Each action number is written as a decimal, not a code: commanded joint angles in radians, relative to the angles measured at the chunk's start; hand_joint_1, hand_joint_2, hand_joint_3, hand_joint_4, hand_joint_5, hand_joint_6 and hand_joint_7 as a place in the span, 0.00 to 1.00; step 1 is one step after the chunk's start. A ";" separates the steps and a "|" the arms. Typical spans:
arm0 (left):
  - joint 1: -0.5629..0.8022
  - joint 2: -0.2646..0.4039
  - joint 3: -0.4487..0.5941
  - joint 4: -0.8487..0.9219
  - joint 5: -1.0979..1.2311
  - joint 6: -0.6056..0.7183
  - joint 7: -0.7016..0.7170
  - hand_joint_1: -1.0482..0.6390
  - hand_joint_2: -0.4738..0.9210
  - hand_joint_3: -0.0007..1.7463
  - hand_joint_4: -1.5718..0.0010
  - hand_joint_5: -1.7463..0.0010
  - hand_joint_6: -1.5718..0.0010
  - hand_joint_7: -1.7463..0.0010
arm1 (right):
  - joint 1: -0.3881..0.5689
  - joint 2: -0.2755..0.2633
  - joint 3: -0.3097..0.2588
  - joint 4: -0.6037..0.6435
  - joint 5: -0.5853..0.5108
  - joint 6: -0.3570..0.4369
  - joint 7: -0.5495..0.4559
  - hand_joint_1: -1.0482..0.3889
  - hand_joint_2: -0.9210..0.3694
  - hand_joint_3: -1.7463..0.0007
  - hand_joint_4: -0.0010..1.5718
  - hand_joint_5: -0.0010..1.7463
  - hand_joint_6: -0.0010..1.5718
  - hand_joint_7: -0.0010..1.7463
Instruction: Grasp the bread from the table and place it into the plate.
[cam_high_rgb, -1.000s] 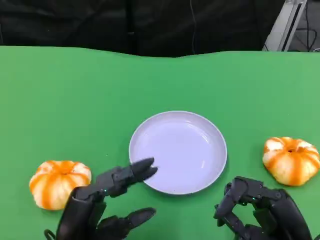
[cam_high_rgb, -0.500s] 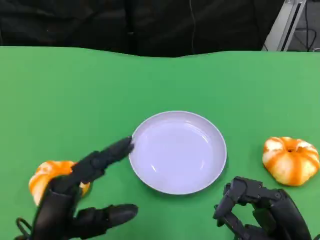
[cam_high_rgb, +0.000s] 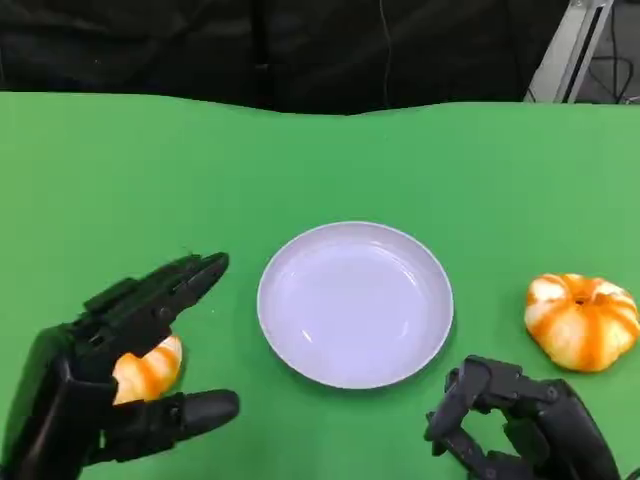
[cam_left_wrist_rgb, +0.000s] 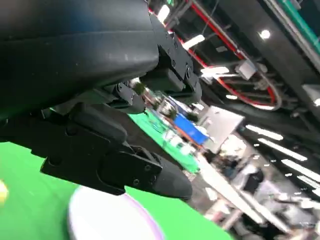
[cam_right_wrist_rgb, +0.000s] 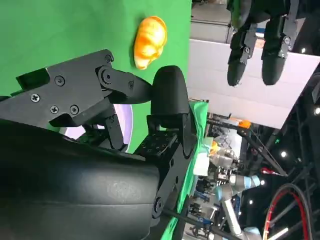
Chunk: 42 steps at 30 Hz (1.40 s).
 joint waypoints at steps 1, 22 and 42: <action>0.019 0.056 0.052 -0.004 0.118 0.051 0.096 0.13 1.00 0.09 0.62 1.00 0.63 0.99 | 0.008 -0.011 0.002 -0.020 0.005 0.008 -0.003 0.61 0.15 0.58 0.48 0.92 0.49 0.73; 0.015 0.267 -0.089 0.204 0.270 0.301 0.308 0.10 1.00 0.07 0.70 1.00 0.68 1.00 | 0.007 -0.017 -0.004 -0.017 0.036 0.008 0.016 0.62 0.13 0.60 0.48 0.91 0.49 0.72; -0.085 0.310 -0.229 0.368 0.191 0.315 0.315 0.12 1.00 0.02 0.66 0.99 0.67 0.99 | 0.006 -0.018 -0.008 -0.019 0.032 0.014 0.019 0.62 0.12 0.61 0.48 0.91 0.49 0.72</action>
